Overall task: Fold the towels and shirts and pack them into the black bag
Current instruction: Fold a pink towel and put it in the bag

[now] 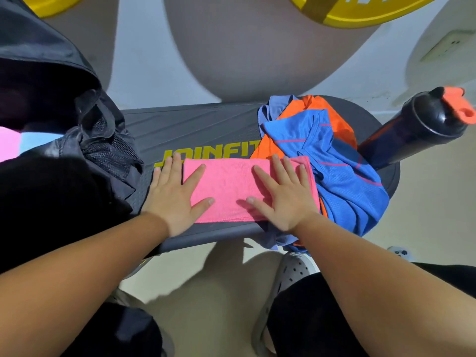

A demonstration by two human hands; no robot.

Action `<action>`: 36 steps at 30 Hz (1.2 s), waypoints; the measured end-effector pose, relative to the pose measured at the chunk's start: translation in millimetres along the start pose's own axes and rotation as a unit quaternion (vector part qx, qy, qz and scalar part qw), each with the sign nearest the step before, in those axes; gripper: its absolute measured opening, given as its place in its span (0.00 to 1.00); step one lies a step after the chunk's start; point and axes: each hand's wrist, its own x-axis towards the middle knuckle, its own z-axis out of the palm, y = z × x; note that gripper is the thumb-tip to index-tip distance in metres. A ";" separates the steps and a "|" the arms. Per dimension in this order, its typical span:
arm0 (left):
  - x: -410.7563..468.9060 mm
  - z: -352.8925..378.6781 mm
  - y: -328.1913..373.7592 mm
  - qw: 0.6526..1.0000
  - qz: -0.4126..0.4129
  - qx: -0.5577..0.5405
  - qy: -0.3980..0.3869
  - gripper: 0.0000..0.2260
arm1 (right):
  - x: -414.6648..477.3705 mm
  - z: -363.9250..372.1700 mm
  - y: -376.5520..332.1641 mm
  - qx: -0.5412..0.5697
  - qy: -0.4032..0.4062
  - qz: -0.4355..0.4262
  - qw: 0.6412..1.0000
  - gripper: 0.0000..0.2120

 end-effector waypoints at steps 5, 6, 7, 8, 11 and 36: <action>0.7 -5.2 -1.8 1.000 0.002 -0.029 -0.003 0.28 | 29.1 0.9 -20.4 -0.026 0.014 -0.031 0.999 0.32; 0.8 -6.6 -1.1 0.999 0.002 -0.038 -0.001 0.27 | 31.1 5.0 -21.5 -0.038 0.004 -0.030 0.999 0.33; 1.0 -8.0 0.1 0.999 0.000 -0.048 0.001 0.28 | 30.6 9.2 -22.1 -0.043 -0.005 -0.024 0.999 0.34; 1.2 -9.8 1.4 0.998 -0.004 -0.059 0.006 0.28 | 28.6 13.2 -22.8 -0.042 -0.010 -0.016 0.999 0.35; 4.4 -14.2 4.4 0.993 -0.017 -0.117 0.025 0.28 | 23.7 16.5 -23.9 -0.030 -0.009 -0.007 0.999 0.40; 17.6 -33.0 8.3 0.936 -0.103 -0.337 -0.013 0.22 | 7.7 19.9 -36.9 0.007 -0.033 -0.007 0.999 0.38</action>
